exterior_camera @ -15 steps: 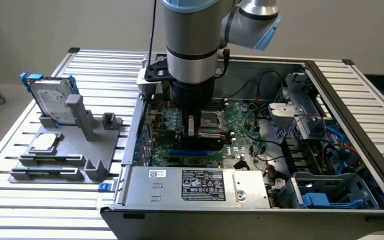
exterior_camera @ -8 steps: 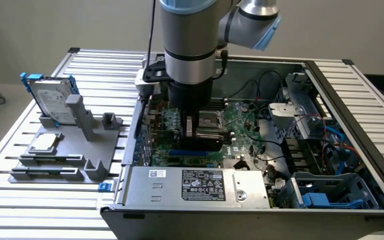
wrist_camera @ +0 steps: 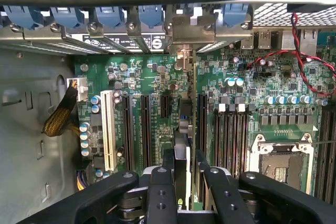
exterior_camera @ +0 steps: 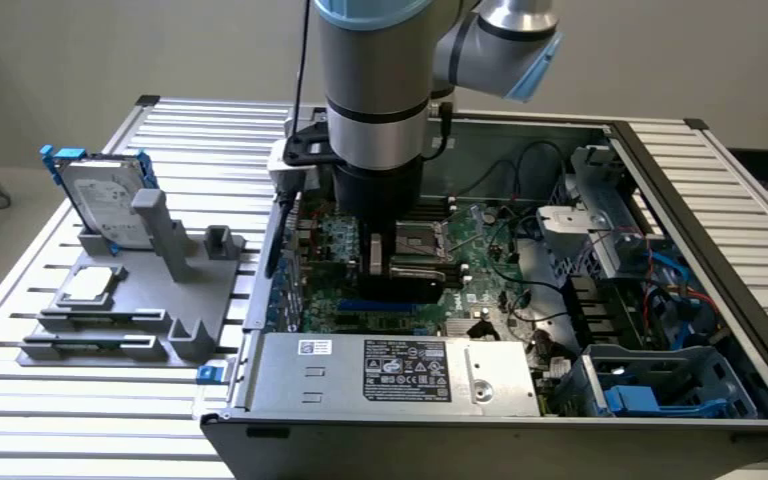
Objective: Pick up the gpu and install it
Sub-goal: 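Insert the gpu into the slot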
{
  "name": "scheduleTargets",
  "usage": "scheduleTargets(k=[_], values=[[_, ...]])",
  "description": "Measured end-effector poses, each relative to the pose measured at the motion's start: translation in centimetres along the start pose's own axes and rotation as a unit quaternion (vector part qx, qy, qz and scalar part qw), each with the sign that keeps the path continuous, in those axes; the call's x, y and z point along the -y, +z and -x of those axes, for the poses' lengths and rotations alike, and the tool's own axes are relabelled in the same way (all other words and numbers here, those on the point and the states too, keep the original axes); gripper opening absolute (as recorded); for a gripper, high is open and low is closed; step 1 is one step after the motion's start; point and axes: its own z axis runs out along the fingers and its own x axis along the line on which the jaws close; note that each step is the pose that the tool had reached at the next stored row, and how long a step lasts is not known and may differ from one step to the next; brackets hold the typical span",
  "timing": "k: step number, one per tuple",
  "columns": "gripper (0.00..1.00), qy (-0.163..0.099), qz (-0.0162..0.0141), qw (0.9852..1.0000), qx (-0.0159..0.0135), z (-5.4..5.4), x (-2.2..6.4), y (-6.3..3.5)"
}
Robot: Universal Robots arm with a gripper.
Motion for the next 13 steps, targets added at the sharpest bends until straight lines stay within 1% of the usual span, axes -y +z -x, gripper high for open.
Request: scheduleTargets(k=[8,13], values=[[0.27,0.000,0.0022,1.0000,-0.0001,-0.01,-0.05,0.24],[0.27,0.000,0.0029,1.0000,-0.0002,-0.01,-0.05,0.32]])
